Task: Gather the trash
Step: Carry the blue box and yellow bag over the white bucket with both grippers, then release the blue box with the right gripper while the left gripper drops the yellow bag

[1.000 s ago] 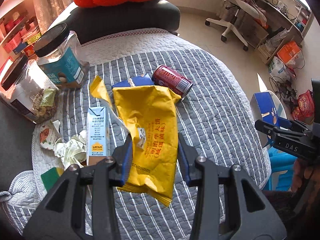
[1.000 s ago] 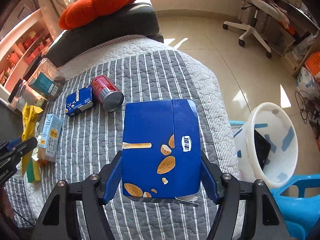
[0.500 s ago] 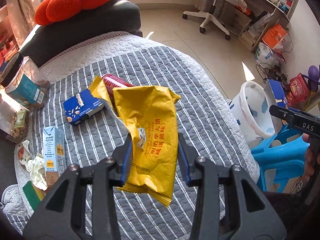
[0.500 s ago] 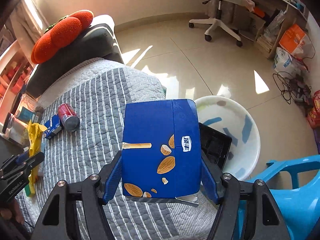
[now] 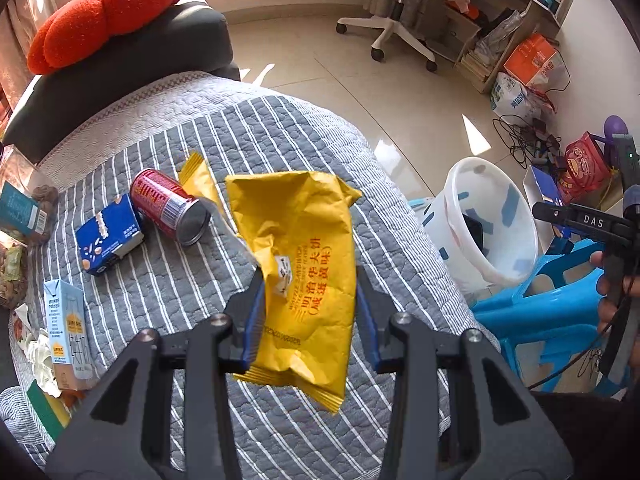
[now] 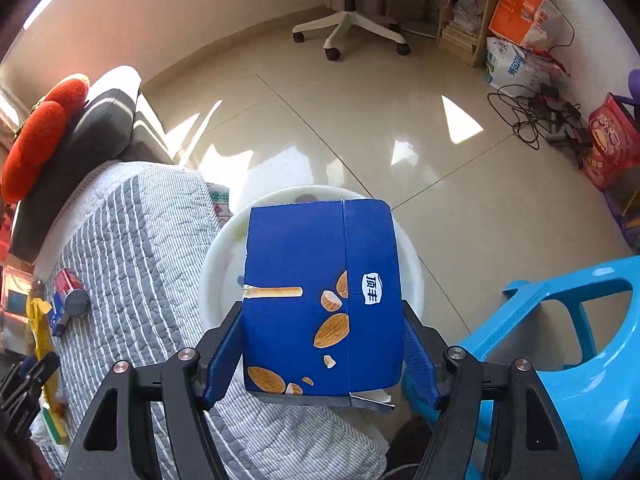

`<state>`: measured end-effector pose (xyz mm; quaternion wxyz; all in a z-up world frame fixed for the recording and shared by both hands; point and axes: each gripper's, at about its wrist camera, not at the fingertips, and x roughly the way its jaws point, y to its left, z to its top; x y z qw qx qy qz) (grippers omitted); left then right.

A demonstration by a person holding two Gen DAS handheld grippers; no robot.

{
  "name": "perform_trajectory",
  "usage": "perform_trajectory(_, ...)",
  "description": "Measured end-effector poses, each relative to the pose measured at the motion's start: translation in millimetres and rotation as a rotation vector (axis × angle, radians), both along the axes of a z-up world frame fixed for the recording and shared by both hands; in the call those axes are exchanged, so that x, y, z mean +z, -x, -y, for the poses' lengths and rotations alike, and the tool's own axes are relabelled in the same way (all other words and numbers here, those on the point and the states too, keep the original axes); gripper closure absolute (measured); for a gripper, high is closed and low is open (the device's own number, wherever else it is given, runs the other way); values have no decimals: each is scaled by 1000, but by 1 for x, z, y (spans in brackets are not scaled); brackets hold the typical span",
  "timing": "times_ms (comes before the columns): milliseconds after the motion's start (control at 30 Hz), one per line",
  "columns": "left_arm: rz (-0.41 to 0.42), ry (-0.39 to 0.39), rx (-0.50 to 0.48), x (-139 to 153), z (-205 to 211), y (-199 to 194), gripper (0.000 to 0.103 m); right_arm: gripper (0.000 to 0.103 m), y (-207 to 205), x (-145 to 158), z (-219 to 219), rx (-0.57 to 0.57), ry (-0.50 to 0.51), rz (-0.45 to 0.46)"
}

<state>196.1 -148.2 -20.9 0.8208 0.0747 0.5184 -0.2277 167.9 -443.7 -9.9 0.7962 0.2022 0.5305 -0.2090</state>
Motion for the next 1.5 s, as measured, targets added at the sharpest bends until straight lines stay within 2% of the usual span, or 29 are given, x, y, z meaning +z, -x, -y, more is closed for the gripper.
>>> perform_trajectory(133, 1, 0, -32, -1, 17, 3, 61, 21, 5, 0, 6, -17, -22, 10)
perform_trajectory(367, 5, 18, -106, -1, 59, 11, 61, 20, 27, 19, 1, 9, 39, 8)
perform_trajectory(633, 29, 52, -262, -7, 134, 30, 61, 20, 71, 27, 13, -4, 56, 14)
perform_trajectory(767, 79, 55, -339, -13, 167, 38, 61, 19, 88, 25, 18, 7, 97, -6)
perform_trajectory(1067, 126, 52, -378, -30, 189, 32, 60, 19, 104, 22, 28, 22, 143, -26)
perform_trajectory(1133, 132, 64, -382, -30, 188, 31, 56, 19, 104, 22, 28, 24, 146, -27)
perform_trajectory(1167, 129, 69, -381, -30, 188, 30, 45, 19, 104, 22, 28, 25, 148, -27)
perform_trajectory(1200, 124, 74, -372, -31, 187, 29, 29, 19, 104, 22, 28, 26, 149, -27)
perform_trajectory(1267, 136, 94, -338, -28, 184, 30, 17, 19, 103, 22, 28, 27, 147, -25)
perform_trajectory(1500, 141, 79, -276, -20, 167, 27, 12, 19, 102, 24, 25, 30, 150, -22)
